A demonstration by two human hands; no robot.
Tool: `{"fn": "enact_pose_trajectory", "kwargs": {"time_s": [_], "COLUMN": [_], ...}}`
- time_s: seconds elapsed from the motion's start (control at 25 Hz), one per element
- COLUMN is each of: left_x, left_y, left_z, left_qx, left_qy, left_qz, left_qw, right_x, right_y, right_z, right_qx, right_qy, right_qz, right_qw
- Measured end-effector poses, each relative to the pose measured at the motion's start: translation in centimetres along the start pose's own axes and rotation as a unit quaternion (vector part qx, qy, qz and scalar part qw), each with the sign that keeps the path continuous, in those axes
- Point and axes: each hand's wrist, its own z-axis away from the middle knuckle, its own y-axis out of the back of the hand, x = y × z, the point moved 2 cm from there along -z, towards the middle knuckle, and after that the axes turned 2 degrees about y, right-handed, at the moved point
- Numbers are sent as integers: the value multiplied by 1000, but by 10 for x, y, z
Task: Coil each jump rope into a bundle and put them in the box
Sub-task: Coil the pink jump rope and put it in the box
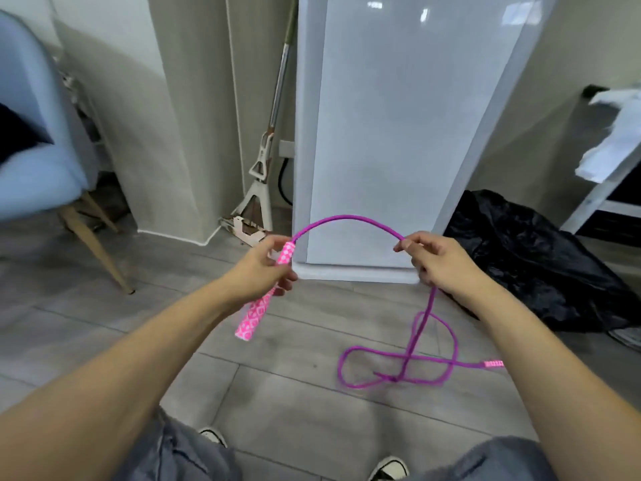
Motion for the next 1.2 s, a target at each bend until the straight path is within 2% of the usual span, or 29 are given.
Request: {"fn": "enact_pose_trajectory", "kwargs": {"time_s": [0.08,0.16,0.24,0.32,0.48,0.6,0.68,0.76,0.84,0.88,0.92,1.0,1.04,1.2], "left_x": [7,18,26,27,26,23,18,14,15,16,16,14,13,20], "left_y": [-7,-11,-10,-5,17,43,56,64,64,61,58,49,46,26], "left_z": [8,10,9,8,-4,-20,-27,-34,-37,-36,-35,-28,-25,-18], "left_qx": [-74,-116,-133,-109,-19,151,240,290,267,225,175,90,65,21], "left_qy": [46,46,11,-21,-44,-98,-105,-65,-6,10,12,-10,-17,-9], "left_qz": [98,161,170,156,165,72,9,34,104,89,7,-192,-216,-25], "left_qw": [991,979,976,981,985,981,965,954,958,970,984,977,974,999], "right_x": [-30,-55,-63,-57,-38,-33,-25,-16,-12,-13,-16,-26,-31,-49], "right_y": [-13,-33,-54,-71,-84,-71,-53,-35,-20,-16,-13,-18,-25,-67], "right_z": [-10,-13,-12,-10,-9,-9,-9,-12,-15,-15,-15,-14,-14,-5], "right_qx": [-14,-29,-27,-8,-34,-78,-62,-25,67,120,167,217,222,199], "right_qy": [34,78,106,96,43,25,8,-8,2,16,30,45,50,78], "right_qz": [-1,25,28,26,23,61,127,169,206,215,199,102,56,-19], "right_qw": [999,996,994,995,998,995,990,985,976,969,965,970,972,977]}}
